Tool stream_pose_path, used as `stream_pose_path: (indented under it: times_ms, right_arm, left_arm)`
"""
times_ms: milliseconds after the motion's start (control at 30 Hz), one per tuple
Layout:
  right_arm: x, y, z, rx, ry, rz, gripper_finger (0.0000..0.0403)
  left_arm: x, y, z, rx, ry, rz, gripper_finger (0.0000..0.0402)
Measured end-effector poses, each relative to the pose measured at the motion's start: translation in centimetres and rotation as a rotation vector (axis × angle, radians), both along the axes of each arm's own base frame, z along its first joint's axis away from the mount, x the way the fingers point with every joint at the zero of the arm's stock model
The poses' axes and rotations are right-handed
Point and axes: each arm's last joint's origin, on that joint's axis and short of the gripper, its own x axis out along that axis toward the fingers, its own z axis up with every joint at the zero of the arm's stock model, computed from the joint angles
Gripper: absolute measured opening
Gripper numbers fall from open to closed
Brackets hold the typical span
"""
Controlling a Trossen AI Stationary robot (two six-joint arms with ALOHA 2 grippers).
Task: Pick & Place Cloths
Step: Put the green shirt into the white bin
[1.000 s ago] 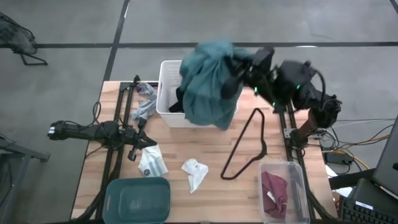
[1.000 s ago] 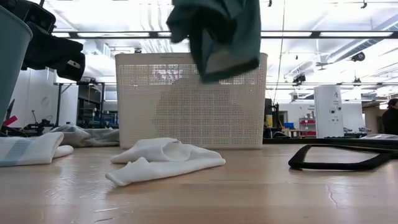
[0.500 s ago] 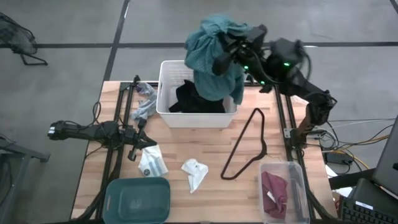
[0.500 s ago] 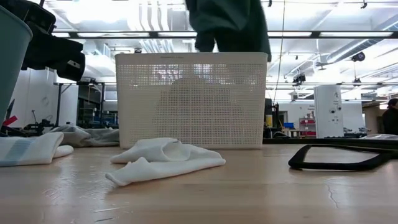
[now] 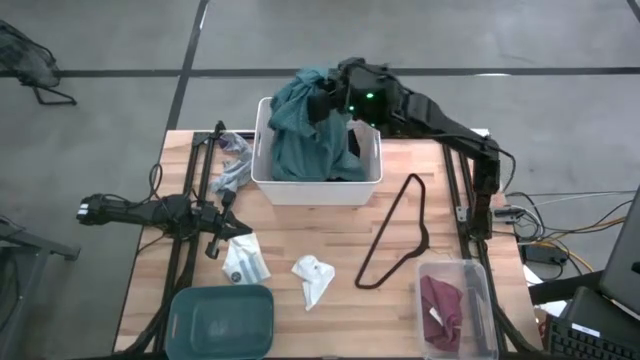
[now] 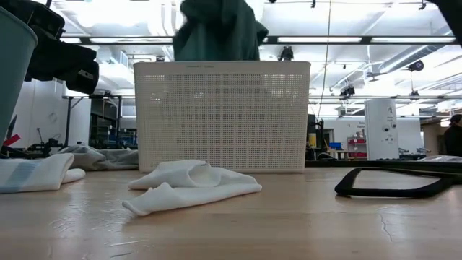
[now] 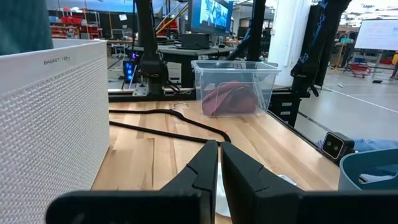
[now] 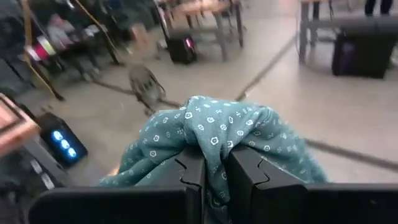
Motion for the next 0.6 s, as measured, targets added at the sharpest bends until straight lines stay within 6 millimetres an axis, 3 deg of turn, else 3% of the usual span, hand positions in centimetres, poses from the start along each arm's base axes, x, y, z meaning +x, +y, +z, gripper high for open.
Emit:
stream_pose_path:
  times_ms: [267,600]
  right_arm:
    - [3.3,-0.7,-6.0,0.107,0.275,0.073,0.0035]
    - [6.1,-1.0,-13.3,0.336,0.532,0.175,0.0093]
  left_arm:
    - [0.0,0.0,0.0,0.0,0.001,0.0,0.0026]
    - [0.0,0.0,0.0,0.0,0.001,0.0,0.0026]
